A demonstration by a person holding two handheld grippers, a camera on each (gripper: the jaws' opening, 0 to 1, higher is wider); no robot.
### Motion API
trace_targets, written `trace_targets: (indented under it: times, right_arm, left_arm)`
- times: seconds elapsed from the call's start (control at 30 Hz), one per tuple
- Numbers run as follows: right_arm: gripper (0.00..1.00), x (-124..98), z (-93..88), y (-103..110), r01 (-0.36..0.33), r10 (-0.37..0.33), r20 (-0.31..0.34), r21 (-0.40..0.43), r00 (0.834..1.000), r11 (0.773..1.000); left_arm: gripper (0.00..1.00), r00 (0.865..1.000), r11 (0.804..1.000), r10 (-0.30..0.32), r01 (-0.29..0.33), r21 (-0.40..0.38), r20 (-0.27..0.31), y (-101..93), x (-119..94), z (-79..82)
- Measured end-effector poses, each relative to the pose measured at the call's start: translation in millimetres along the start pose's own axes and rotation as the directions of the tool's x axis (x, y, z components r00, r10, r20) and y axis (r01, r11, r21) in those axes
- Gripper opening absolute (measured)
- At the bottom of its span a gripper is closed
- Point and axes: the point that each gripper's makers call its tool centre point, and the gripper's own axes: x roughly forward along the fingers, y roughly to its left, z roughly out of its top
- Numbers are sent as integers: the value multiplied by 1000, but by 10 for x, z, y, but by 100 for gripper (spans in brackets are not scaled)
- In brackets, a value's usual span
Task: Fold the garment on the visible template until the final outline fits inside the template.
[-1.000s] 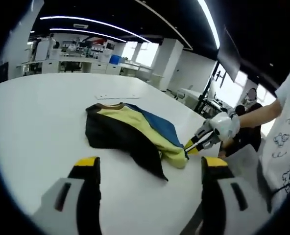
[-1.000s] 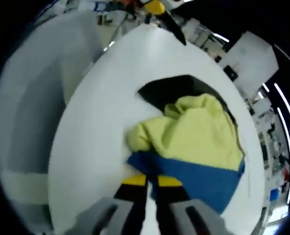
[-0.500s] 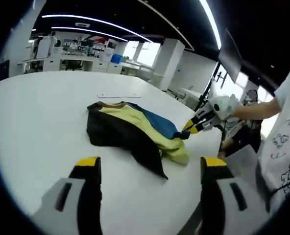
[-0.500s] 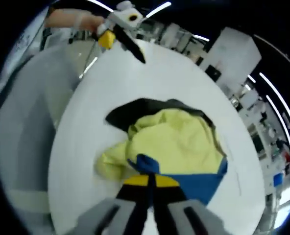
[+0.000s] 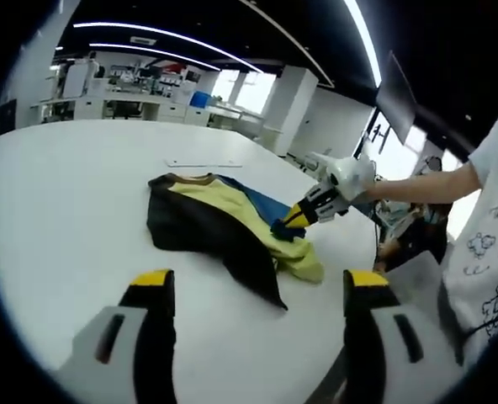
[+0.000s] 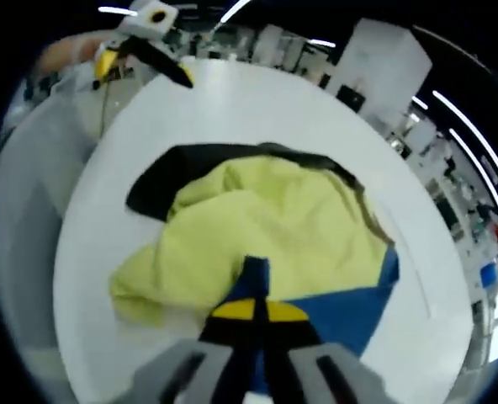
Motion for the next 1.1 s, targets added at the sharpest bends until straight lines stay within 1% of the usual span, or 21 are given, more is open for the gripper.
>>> trace_targets:
  times: [0.1, 0.2, 0.27, 0.3, 0.47, 0.53, 0.63, 0.73, 0.9, 0.93, 1.03, 1.1]
  right_arm:
    - [1, -50, 24, -23, 11, -12, 10, 32, 1000, 999]
    - [8, -105, 57, -62, 29, -31, 32, 53, 999, 998]
    - [10, -153, 101, -46, 33, -36, 45, 74, 998, 997]
    - [11, -162, 133, -45, 32, -37, 63, 86, 997, 996]
    - [12, -130, 198, -3, 30, -37, 80, 87, 996, 996]
    - [11, -99, 226, 56, 24, -30, 79, 81, 996, 996]
    - [11, -35, 233, 88, 23, -28, 72, 63, 997, 998]
    - [10, 31, 200, 101, 26, -28, 43, 52, 999, 998]
    - [8, 108, 126, 54, 40, -41, 13, 65, 999, 997]
    - [7, 113, 119, 49, 43, -44, 12, 62, 999, 997]
    - [0, 96, 117, 21, 55, -55, 10, 65, 998, 996]
    - [0, 69, 127, -13, 69, -71, 19, 72, 997, 995]
  left_arm:
    - [79, 1000, 1000, 2, -2, -3, 1, -7, -1, -4]
    - [79, 1000, 1000, 2, -2, -4, 1, -14, 5, -9]
    - [79, 1000, 1000, 2, -2, -6, 3, -3, 6, -11]
    - [79, 1000, 1000, 2, -2, -8, 5, 6, 7, -12]
    - [79, 1000, 1000, -2, 3, -14, 1, 6, 22, -42]
    - [79, 1000, 1000, -4, 4, -17, 1, 1, 26, -49]
    - [79, 1000, 1000, -7, 7, -21, 6, 6, 25, -48]
    - [79, 1000, 1000, -6, 6, -22, 7, 12, 23, -46]
    - [79, 1000, 1000, -4, 4, -29, 13, 4, 18, -44]
    - [79, 1000, 1000, -3, 3, -30, 13, 6, 16, -46]
    - [79, 1000, 999, 3, -2, -39, 15, 31, 4, -61]
    - [79, 1000, 999, 4, -4, -41, 16, 34, -1, -67]
